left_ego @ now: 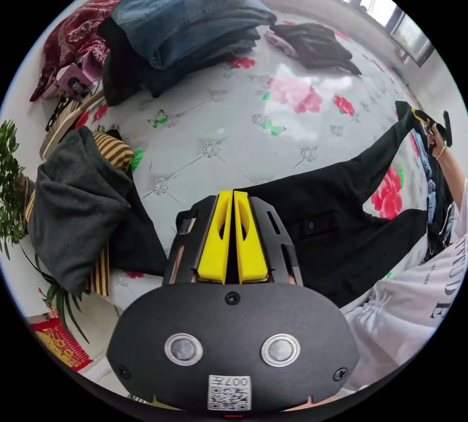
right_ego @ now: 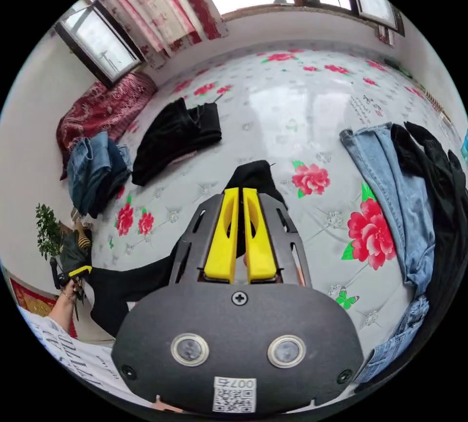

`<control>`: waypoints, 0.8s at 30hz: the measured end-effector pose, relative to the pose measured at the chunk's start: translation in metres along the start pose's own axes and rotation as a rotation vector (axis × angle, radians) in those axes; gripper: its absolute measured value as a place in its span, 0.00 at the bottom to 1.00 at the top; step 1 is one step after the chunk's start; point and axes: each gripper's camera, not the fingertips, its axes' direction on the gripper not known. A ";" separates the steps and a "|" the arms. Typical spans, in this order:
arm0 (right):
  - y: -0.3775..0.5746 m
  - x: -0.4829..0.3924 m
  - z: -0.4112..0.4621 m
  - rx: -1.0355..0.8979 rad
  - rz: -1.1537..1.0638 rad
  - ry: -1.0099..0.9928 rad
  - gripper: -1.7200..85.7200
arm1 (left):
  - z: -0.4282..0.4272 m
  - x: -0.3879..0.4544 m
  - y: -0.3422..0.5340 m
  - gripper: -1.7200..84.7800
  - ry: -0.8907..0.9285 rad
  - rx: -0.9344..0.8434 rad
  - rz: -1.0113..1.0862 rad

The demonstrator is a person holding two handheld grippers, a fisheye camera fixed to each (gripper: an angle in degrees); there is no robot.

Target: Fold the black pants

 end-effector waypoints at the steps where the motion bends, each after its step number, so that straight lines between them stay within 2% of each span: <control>1: 0.005 -0.001 -0.017 0.043 -0.019 -0.018 0.02 | -0.012 0.000 0.006 0.01 0.010 0.042 0.007; 3: 0.033 0.004 -0.072 0.135 -0.031 -0.047 0.02 | -0.042 0.000 0.031 0.01 0.065 0.132 -0.004; 5: 0.062 0.019 -0.092 0.129 0.041 -0.026 0.03 | -0.040 0.002 0.047 0.01 0.121 0.108 -0.020; 7: 0.094 0.041 -0.091 0.043 0.145 0.004 0.03 | -0.027 0.004 0.061 0.01 0.119 0.069 -0.056; 9: 0.136 0.072 -0.078 -0.125 0.321 0.065 0.04 | -0.017 0.005 0.070 0.02 0.066 0.036 -0.111; 12: 0.173 0.089 -0.085 -0.188 0.414 0.138 0.05 | -0.023 0.002 0.062 0.05 0.087 0.066 -0.120; 15: 0.178 0.091 -0.097 -0.156 0.419 0.203 0.06 | -0.019 0.001 0.036 0.10 0.039 0.040 -0.072; 19: 0.153 0.085 -0.079 -0.165 0.346 0.212 0.07 | 0.011 0.010 -0.011 0.12 -0.006 -0.042 0.015; 24: 0.112 0.064 -0.004 -0.285 0.205 0.253 0.09 | 0.085 0.034 -0.067 0.13 -0.127 -0.260 0.097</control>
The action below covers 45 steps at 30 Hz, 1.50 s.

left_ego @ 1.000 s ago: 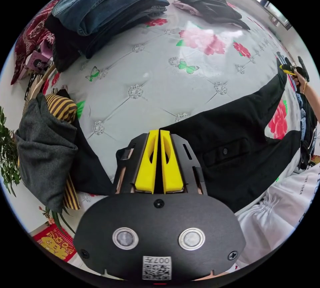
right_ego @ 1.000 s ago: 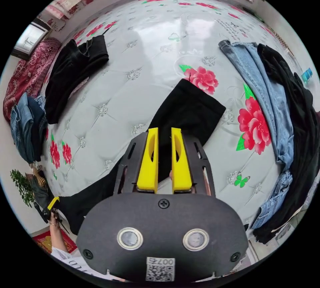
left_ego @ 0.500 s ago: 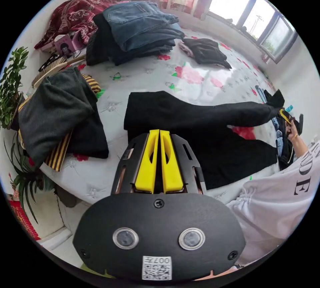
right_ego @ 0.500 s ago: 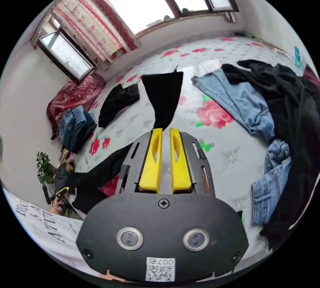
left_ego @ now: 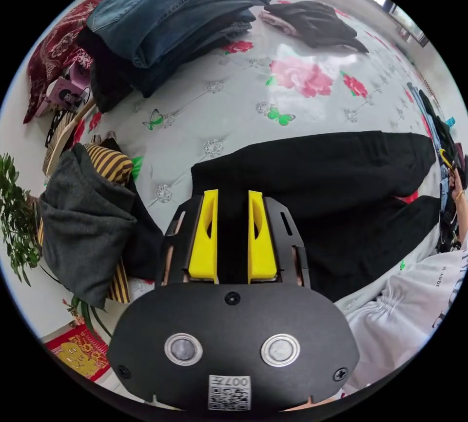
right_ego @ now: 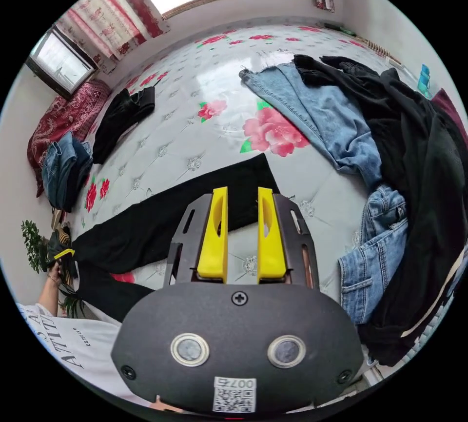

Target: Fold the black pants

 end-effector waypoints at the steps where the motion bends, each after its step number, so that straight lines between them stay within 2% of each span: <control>1: -0.004 -0.006 0.007 -0.017 -0.017 0.010 0.10 | 0.004 0.003 -0.006 0.13 -0.015 -0.013 0.003; 4: -0.014 -0.032 0.046 -0.127 -0.100 0.106 0.11 | 0.018 0.019 -0.034 0.12 -0.061 -0.077 0.031; 5: -0.013 -0.044 0.046 -0.037 -0.155 0.159 0.11 | 0.020 0.026 -0.042 0.12 -0.083 -0.078 0.053; 8: -0.023 -0.052 0.057 -0.004 -0.143 0.227 0.12 | 0.021 0.035 -0.058 0.11 -0.119 -0.037 0.061; 10: -0.034 -0.046 0.060 0.024 -0.067 0.246 0.13 | 0.023 0.035 -0.067 0.11 -0.116 0.006 0.016; 14: -0.055 -0.034 0.070 0.087 0.011 0.432 0.13 | 0.028 0.024 -0.079 0.11 -0.062 0.114 -0.255; 16: -0.060 -0.026 0.074 0.116 0.080 0.371 0.13 | 0.032 0.027 -0.078 0.11 -0.055 0.180 -0.331; 19: -0.066 -0.014 0.073 0.146 0.208 0.274 0.12 | 0.035 0.041 -0.076 0.10 -0.095 0.235 -0.302; 22: -0.069 -0.023 0.069 0.096 0.115 0.204 0.12 | 0.023 0.048 -0.063 0.12 -0.029 0.243 -0.262; 25: -0.052 -0.046 0.047 0.151 0.026 0.283 0.11 | -0.002 0.058 -0.021 0.10 -0.110 0.307 -0.311; 29: -0.013 -0.075 0.021 0.192 -0.141 0.181 0.11 | -0.018 0.071 0.057 0.10 -0.224 0.309 -0.399; 31: 0.003 -0.082 0.017 0.154 -0.171 0.123 0.11 | -0.016 0.073 0.086 0.10 -0.229 0.285 -0.425; 35: 0.050 -0.092 0.018 0.025 -0.198 -0.117 0.11 | 0.022 0.073 0.121 0.11 -0.079 0.112 -0.496; 36: 0.066 -0.098 0.021 -0.019 -0.229 -0.148 0.11 | 0.032 0.079 0.124 0.11 -0.095 0.072 -0.488; 37: 0.075 -0.102 0.023 -0.041 -0.247 -0.154 0.11 | 0.030 0.083 0.127 0.10 -0.110 0.115 -0.472; 40: 0.118 -0.121 0.039 -0.166 -0.364 -0.133 0.12 | 0.034 0.105 0.119 0.03 -0.223 0.030 -0.348; 43: 0.158 -0.131 0.038 -0.052 -0.572 0.011 0.13 | 0.037 0.122 0.127 0.01 -0.316 -0.048 -0.217; 45: 0.153 -0.123 0.038 -0.083 -0.538 0.060 0.14 | 0.039 0.117 0.157 0.01 -0.337 -0.061 -0.191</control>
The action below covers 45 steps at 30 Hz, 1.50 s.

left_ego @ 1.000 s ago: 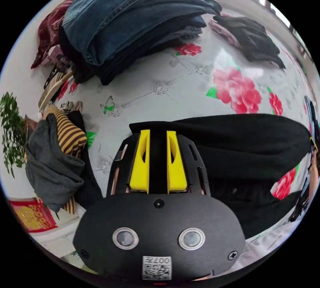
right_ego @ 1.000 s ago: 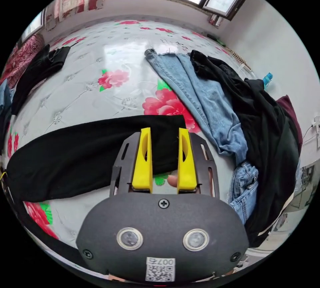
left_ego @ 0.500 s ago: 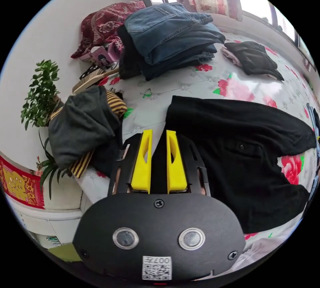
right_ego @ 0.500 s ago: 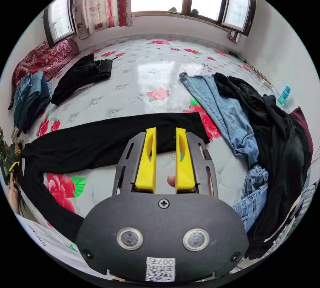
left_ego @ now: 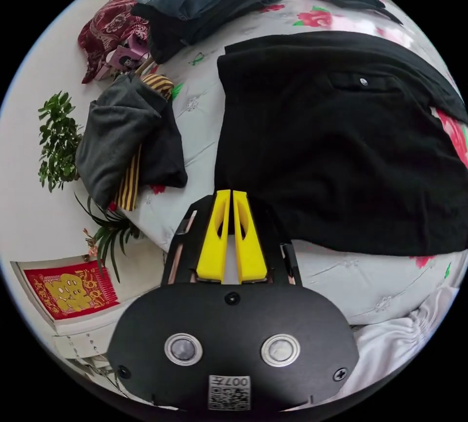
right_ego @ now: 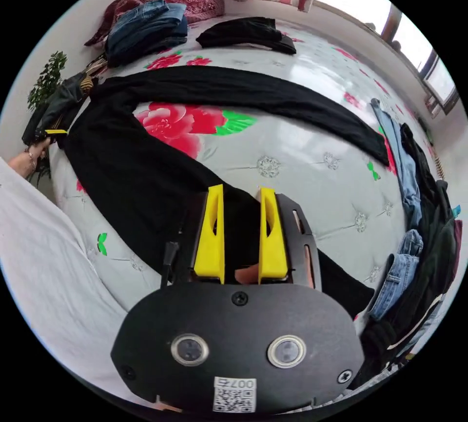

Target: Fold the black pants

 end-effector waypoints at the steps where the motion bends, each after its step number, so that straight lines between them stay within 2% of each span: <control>1: -0.003 0.008 0.000 -0.020 0.044 -0.013 0.15 | 0.002 -0.004 0.008 0.01 -0.007 0.002 0.003; 2: -0.006 0.024 0.001 -0.066 0.111 -0.071 0.15 | 0.004 -0.013 0.021 0.02 -0.015 0.019 0.000; 4: -0.006 0.043 -0.005 -0.085 0.195 -0.062 0.14 | 0.003 -0.027 0.037 0.02 0.024 0.057 -0.002; 7: 0.009 0.059 -0.034 0.016 0.233 -0.089 0.13 | -0.011 -0.057 0.057 0.04 0.078 0.115 -0.090; 8: 0.021 0.066 -0.046 0.059 0.265 -0.110 0.12 | -0.017 -0.072 0.068 0.04 0.090 0.123 -0.196; 10: 0.044 0.079 -0.059 0.104 0.352 -0.137 0.12 | -0.018 -0.092 0.086 0.04 0.219 0.138 -0.319; 12: 0.077 0.095 -0.070 0.172 0.457 -0.226 0.11 | -0.009 -0.108 0.108 0.09 0.429 0.141 -0.425; 14: 0.090 0.098 -0.071 0.197 0.473 -0.243 0.10 | 0.002 -0.111 0.119 0.10 0.520 0.112 -0.478; 18: 0.062 0.079 -0.063 0.186 0.327 -0.266 0.08 | 0.014 -0.110 0.121 0.12 0.602 0.093 -0.494; 22: -0.003 0.038 -0.064 0.209 0.093 -0.329 0.07 | -0.015 -0.092 0.113 0.09 0.471 0.183 -0.338; 24: -0.059 -0.001 -0.065 0.202 -0.089 -0.380 0.06 | -0.020 -0.082 0.109 0.07 0.421 0.185 -0.273; 27: -0.127 -0.058 -0.062 0.199 -0.318 -0.411 0.04 | -0.025 -0.091 0.111 0.07 0.399 0.206 -0.300; 33: -0.242 -0.184 -0.010 0.128 -0.663 -0.445 0.02 | -0.033 -0.106 0.115 0.03 0.342 0.273 -0.309; 37: -0.285 -0.251 0.043 0.010 -0.760 -0.469 0.02 | -0.006 -0.089 0.093 0.02 0.386 0.205 -0.248; 39: -0.300 -0.284 0.073 -0.045 -0.811 -0.474 0.02 | 0.021 -0.078 0.084 0.01 0.371 0.086 -0.212; 42: -0.310 -0.305 0.109 -0.104 -0.838 -0.415 0.02 | 0.020 -0.077 0.086 0.01 0.316 0.142 -0.081; 45: -0.335 -0.299 0.118 -0.054 -0.799 -0.413 0.02 | 0.024 -0.085 0.083 0.01 0.305 0.135 0.006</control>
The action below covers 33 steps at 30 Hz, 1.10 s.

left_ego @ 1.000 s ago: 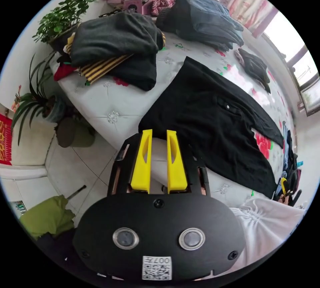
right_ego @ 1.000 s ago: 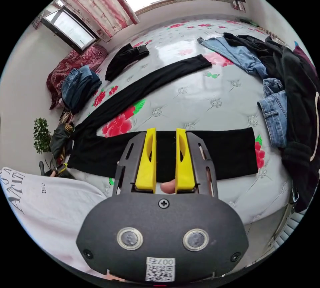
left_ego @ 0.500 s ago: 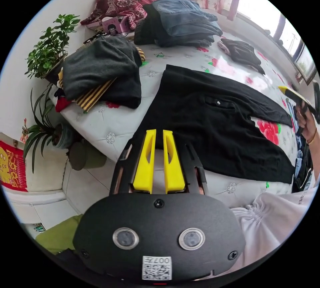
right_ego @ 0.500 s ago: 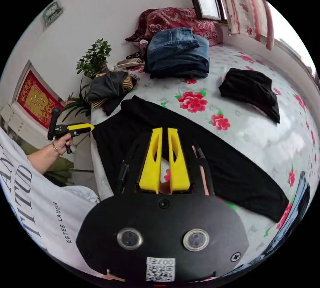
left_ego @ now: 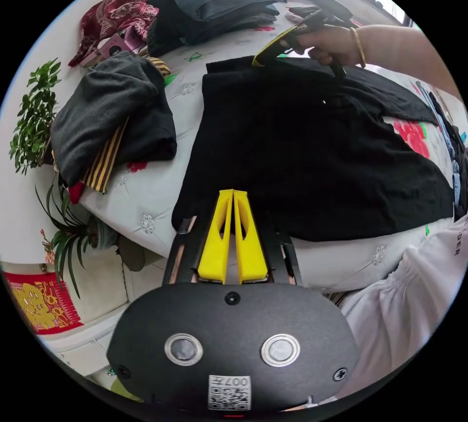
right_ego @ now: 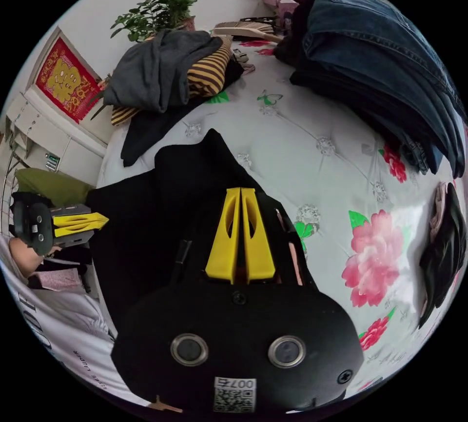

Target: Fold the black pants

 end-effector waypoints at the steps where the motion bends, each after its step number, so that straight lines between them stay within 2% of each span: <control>1: -0.003 0.004 0.000 0.007 0.009 -0.001 0.02 | 0.000 -0.003 -0.001 0.01 0.005 -0.001 0.002; 5: -0.013 0.007 0.001 -0.012 0.011 0.038 0.02 | 0.002 -0.019 -0.002 0.01 0.025 0.003 0.001; 7: -0.013 0.009 -0.008 -0.003 0.056 -0.005 0.02 | 0.001 -0.027 0.001 0.01 0.043 0.018 -0.022; 9: 0.012 0.011 -0.044 0.150 0.106 -0.052 0.02 | -0.003 -0.048 0.006 0.01 0.116 0.042 -0.123; 13: 0.092 0.023 -0.095 0.270 0.277 -0.155 0.04 | -0.016 -0.091 0.025 0.04 0.273 0.118 -0.349; 15: 0.175 0.032 -0.117 0.285 0.463 -0.197 0.05 | -0.023 -0.115 0.041 0.07 0.330 0.122 -0.445; 19: 0.322 0.021 -0.145 0.277 0.809 -0.179 0.06 | -0.031 -0.133 0.061 0.09 0.318 0.104 -0.453; 24: 0.509 -0.043 -0.183 0.316 1.300 -0.002 0.08 | -0.042 -0.165 0.087 0.10 0.375 0.109 -0.596; 30: 0.633 -0.092 -0.179 0.527 1.765 0.021 0.11 | -0.015 -0.188 0.098 0.12 0.617 0.076 -0.736; 33: 0.658 -0.101 -0.166 0.648 1.886 -0.040 0.11 | 0.004 -0.197 0.089 0.13 0.675 0.034 -0.747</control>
